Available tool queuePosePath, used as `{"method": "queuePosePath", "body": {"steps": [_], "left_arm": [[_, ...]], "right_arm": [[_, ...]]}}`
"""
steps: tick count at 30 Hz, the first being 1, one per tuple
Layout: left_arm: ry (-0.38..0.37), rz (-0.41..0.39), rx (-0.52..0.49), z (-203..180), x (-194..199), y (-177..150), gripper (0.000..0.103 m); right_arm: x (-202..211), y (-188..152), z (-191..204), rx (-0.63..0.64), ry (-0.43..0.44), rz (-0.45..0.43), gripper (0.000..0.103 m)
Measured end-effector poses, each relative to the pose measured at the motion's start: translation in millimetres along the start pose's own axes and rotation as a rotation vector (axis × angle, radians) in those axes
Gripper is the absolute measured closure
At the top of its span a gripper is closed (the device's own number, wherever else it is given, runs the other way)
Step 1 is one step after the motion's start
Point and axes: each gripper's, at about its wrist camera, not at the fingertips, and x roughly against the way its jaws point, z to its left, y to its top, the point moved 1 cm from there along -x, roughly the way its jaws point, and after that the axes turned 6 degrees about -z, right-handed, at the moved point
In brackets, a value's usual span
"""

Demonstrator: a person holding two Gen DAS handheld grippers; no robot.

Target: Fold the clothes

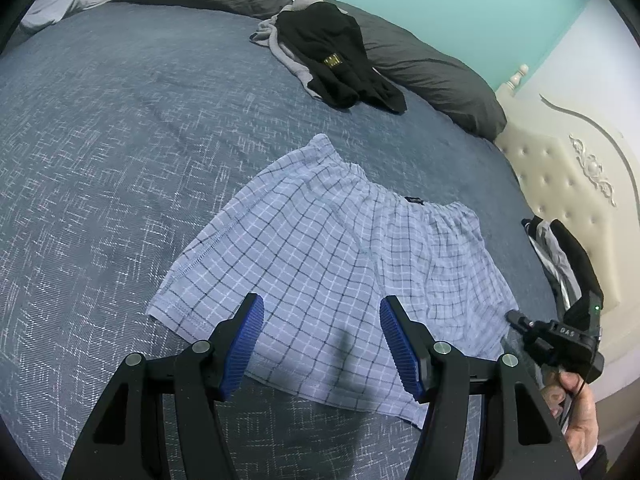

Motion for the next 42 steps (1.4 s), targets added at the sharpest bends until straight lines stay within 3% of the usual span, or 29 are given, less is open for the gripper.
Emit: {"method": "queuePosePath", "body": {"steps": [13, 25, 31, 32, 34, 42], "left_arm": [[0.001, 0.002, -0.001, -2, -1, -1, 0.038], [-0.002, 0.005, 0.003, 1, -1, 0, 0.038], [-0.008, 0.01, -0.004, -1, -2, 2, 0.038], [-0.007, 0.01, -0.004, -1, -2, 1, 0.038], [-0.006, 0.011, -0.006, -2, -3, 1, 0.038], [-0.003, 0.018, -0.013, -6, -7, 0, 0.038]], "right_arm": [[6, 11, -35, -0.104, -0.037, -0.019, 0.102], [5, 10, -38, -0.097, -0.052, -0.017, 0.102], [14, 11, -46, -0.162, -0.045, -0.045, 0.094], [17, 12, -49, -0.177, -0.04, -0.059, 0.082], [25, 17, -54, -0.207, -0.029, -0.095, 0.072], [40, 35, -78, -0.263, -0.059, -0.162, 0.072]]}}
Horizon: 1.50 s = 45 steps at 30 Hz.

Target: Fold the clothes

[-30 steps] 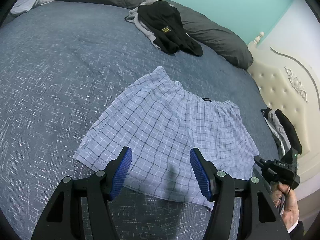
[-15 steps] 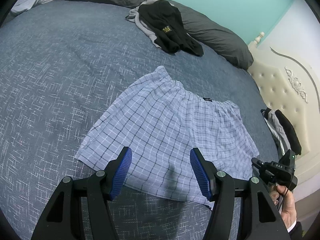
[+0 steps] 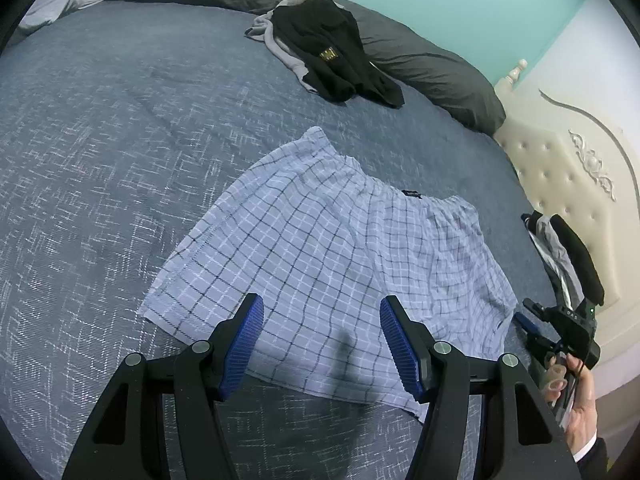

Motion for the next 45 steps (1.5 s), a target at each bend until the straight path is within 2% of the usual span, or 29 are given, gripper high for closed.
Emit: {"method": "queuePosePath", "body": {"steps": [10, 14, 17, 22, 25, 37, 45], "left_arm": [[0.007, 0.014, -0.009, -2, -6, -2, 0.038], [0.008, 0.018, -0.011, -3, -8, -4, 0.038], [0.007, 0.019, -0.01, -2, -8, -4, 0.038], [0.003, 0.02, -0.009, -2, -7, -4, 0.038], [0.001, 0.021, -0.01, -2, -8, -5, 0.038], [0.003, 0.029, -0.013, -4, -11, -6, 0.038], [0.01, 0.018, -0.008, 1, -7, -4, 0.038]], "right_arm": [[-8, 13, 5, 0.059, -0.004, -0.01, 0.073], [-15, 12, 9, 0.086, -0.012, -0.004, 0.094], [-14, 14, 11, 0.087, -0.009, -0.015, 0.101], [4, 30, 19, 0.118, -0.007, -0.1, 0.102], [6, 38, 17, 0.122, -0.029, -0.112, 0.102], [-12, 44, 3, 0.109, -0.11, -0.07, 0.101], [-1, 44, -5, 0.056, -0.119, -0.107, 0.093]]}}
